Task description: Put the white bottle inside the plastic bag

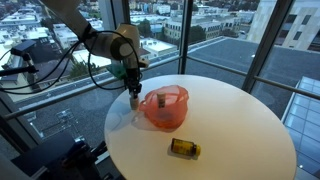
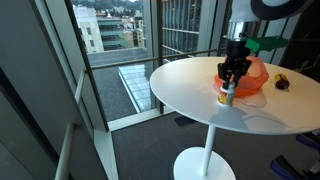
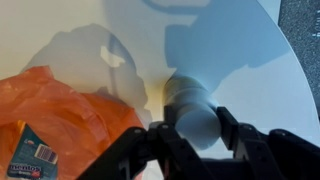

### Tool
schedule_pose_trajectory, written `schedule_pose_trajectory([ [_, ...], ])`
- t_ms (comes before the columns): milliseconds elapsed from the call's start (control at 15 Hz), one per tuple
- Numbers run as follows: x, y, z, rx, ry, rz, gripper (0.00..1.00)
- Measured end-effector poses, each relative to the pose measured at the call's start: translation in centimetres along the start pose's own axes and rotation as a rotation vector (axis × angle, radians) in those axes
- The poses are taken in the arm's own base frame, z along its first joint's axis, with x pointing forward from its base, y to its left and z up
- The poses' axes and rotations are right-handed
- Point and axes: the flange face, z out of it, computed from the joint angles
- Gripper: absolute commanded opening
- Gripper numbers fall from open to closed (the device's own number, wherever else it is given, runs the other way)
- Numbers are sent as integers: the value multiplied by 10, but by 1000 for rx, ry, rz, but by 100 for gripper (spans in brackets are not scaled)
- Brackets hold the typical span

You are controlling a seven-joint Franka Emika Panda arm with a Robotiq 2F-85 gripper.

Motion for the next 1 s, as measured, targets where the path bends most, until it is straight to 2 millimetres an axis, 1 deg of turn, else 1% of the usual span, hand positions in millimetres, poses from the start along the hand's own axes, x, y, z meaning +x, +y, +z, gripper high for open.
schedule_pose_trajectory([
  [333, 2, -4, -3, -1, 29, -17, 19],
  [467, 2, -5, -9, 2, 40, -18, 19],
  [600, 4, -4, -23, 6, 58, -14, 19],
  [733, 7, 2, -42, 2, 66, -5, 19],
  [1000, 17, 26, -86, -7, 71, 41, 19],
])
